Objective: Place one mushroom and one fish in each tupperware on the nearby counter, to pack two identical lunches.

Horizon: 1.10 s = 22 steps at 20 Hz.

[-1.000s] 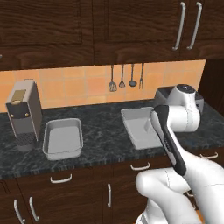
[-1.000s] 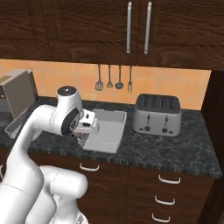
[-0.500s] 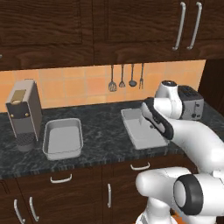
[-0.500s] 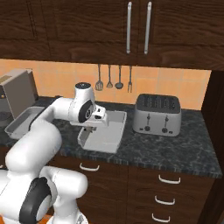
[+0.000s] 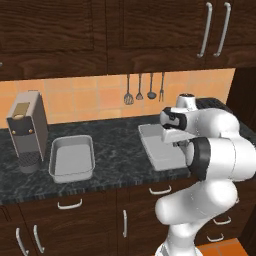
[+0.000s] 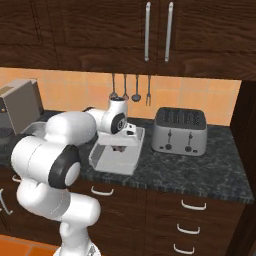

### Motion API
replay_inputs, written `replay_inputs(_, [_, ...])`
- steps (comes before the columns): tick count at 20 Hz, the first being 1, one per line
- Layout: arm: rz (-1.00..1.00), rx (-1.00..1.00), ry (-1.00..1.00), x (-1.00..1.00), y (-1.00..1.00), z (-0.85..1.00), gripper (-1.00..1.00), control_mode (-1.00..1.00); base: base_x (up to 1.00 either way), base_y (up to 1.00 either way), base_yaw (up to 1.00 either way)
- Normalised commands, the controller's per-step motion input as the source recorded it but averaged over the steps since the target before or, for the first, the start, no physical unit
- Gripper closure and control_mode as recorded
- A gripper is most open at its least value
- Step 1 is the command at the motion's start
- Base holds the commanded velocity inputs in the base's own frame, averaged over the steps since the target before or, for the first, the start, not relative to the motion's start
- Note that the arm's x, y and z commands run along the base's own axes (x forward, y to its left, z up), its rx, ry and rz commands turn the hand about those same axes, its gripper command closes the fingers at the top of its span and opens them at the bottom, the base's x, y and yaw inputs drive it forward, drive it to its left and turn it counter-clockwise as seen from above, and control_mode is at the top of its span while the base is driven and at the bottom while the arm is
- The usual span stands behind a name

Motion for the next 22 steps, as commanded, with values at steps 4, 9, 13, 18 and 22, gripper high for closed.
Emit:
replay_inputs(4, [0.0,0.0,0.26,0.24,0.08,-0.19,1.0,-1.0,0.0,0.0,0.0])
replay_inputs(9, [-0.01,0.0,0.14,0.5,0.04,-0.12,1.0,-1.0,0.0,0.0,0.0])
replay_inputs(13, [-0.05,0.0,0.0,0.21,-0.2,0.0,1.0,-1.0,0.0,0.0,0.0])
replay_inputs(18, [-0.04,0.0,-0.01,0.01,-0.08,-0.37,1.0,-1.0,0.0,0.0,0.0])
replay_inputs(22, [0.0,0.0,-0.05,-0.06,0.0,-0.34,1.0,-1.0,0.0,0.0,0.0])
